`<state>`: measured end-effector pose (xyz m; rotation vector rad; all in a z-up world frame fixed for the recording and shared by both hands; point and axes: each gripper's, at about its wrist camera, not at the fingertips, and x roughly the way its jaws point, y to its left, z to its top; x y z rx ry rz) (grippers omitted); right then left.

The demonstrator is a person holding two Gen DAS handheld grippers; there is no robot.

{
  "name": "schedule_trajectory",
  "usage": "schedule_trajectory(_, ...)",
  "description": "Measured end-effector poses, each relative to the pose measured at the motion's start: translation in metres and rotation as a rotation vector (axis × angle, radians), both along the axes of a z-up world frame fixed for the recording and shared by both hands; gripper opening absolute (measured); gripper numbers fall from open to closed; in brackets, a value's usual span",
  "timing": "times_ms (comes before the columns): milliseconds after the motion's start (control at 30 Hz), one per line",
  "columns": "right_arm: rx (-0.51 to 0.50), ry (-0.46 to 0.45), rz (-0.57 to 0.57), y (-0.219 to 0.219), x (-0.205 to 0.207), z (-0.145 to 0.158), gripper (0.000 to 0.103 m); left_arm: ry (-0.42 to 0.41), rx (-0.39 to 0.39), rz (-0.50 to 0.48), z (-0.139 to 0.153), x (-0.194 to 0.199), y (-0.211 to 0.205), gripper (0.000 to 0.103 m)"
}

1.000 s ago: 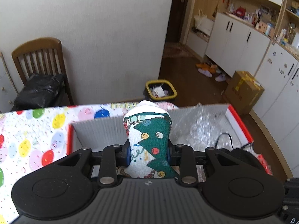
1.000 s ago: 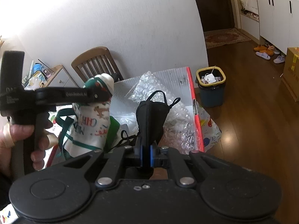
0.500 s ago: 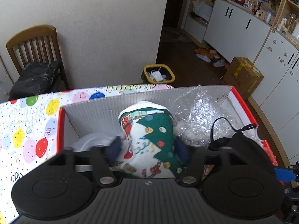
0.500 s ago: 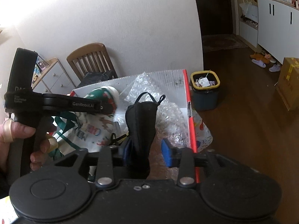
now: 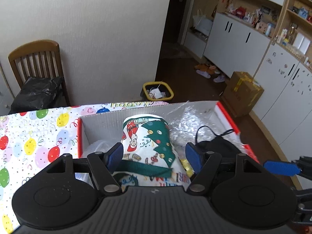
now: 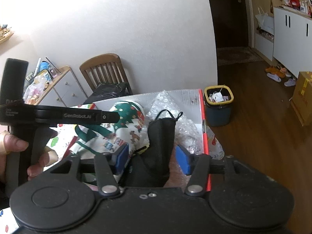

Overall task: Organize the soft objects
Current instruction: 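Lower the tote bag and mask into the box and open both grippers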

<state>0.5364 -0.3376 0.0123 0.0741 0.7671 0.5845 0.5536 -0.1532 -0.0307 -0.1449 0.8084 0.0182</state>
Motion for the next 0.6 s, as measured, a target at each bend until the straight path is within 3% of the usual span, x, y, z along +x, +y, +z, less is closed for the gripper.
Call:
schedule_trajectory(267,0.01,-0.044,0.012,-0.003,-0.024,0.023,0.063,-0.061,0.026,-0.018,0.032,-0.046,-0.011,0.07)
schedule_trajectory(533,0.014,-0.097,0.022,-0.005,-0.055,0.044,0.073,-0.114,0.077,-0.031,0.054,-0.097,-0.015,0.075)
schedule_trajectory(600,0.02,-0.112,0.027,-0.005,-0.063,0.049,0.077,-0.126,0.084,-0.032,0.058,-0.109,-0.014,0.081)
